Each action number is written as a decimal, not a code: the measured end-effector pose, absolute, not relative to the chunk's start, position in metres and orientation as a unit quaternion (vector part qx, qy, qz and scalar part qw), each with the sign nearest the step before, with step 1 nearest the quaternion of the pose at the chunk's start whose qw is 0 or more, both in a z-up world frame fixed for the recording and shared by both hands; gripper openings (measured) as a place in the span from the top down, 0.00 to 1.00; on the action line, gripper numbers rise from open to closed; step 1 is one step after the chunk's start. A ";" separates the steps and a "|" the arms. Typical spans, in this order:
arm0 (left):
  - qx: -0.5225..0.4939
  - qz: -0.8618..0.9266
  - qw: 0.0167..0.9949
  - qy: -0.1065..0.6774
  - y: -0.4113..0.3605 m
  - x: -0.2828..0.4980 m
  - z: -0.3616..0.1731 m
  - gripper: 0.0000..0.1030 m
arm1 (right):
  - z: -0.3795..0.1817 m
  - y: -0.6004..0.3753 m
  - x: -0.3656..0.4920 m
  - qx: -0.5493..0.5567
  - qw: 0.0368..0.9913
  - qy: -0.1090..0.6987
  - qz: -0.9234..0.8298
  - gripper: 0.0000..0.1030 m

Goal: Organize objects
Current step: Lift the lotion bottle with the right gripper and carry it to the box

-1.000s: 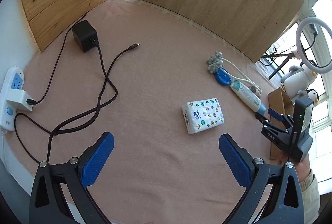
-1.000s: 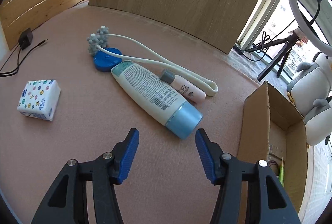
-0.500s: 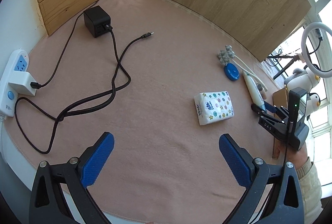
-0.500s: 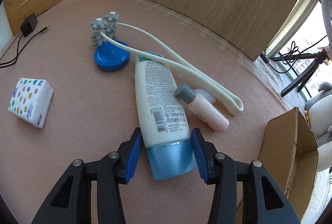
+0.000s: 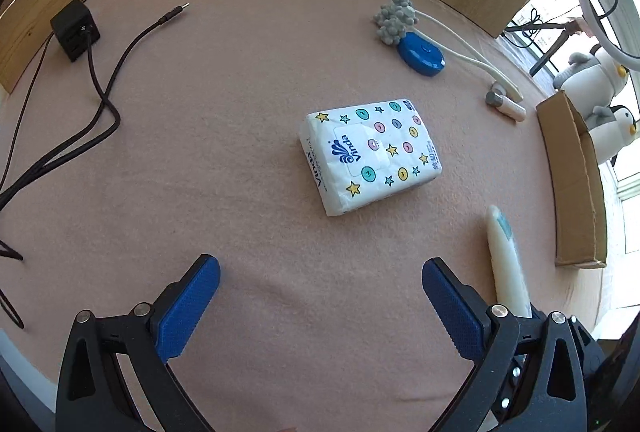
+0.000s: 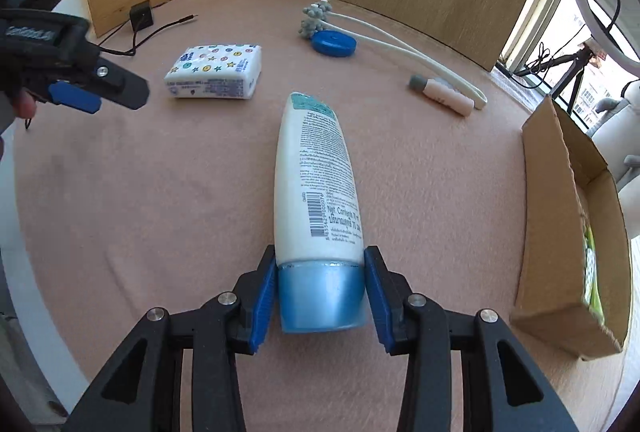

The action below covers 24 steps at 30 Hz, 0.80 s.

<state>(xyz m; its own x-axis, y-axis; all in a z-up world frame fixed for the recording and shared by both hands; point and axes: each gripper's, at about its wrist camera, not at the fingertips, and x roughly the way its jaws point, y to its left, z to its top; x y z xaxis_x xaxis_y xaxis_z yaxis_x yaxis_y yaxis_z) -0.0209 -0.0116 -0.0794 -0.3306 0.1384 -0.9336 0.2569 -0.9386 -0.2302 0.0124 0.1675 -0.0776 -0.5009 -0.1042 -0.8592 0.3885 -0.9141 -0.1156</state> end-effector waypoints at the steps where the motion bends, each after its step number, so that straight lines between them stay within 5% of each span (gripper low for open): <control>1: 0.576 -0.802 0.045 0.151 -0.008 -0.030 -0.082 0.01 | -0.077 0.169 0.024 0.481 0.141 0.141 -0.854 0.66; 7: 0.555 -0.822 0.097 0.084 -0.016 -0.087 -0.091 0.01 | -0.076 0.171 0.060 0.483 0.133 0.116 -0.858 0.68; 15: 0.564 -0.812 0.034 0.149 0.003 -0.065 -0.052 0.01 | -0.076 0.160 0.065 0.475 0.141 0.131 -0.859 0.67; 19: 0.596 -0.784 -0.026 0.171 0.046 -0.033 -0.059 0.01 | -0.073 0.169 0.068 0.475 0.150 0.112 -0.860 0.47; 24: 0.619 -0.763 -0.065 0.175 0.083 -0.011 -0.075 0.01 | -0.073 0.180 0.073 0.476 0.171 0.053 -0.861 0.46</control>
<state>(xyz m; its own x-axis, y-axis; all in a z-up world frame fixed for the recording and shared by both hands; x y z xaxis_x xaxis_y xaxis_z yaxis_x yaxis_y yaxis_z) -0.0107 0.0827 -0.0750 -0.2261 0.3165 -0.9213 0.1168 -0.9301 -0.3482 0.0735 0.1802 -0.0733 -0.4879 -0.2449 -0.8379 0.3454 -0.9357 0.0723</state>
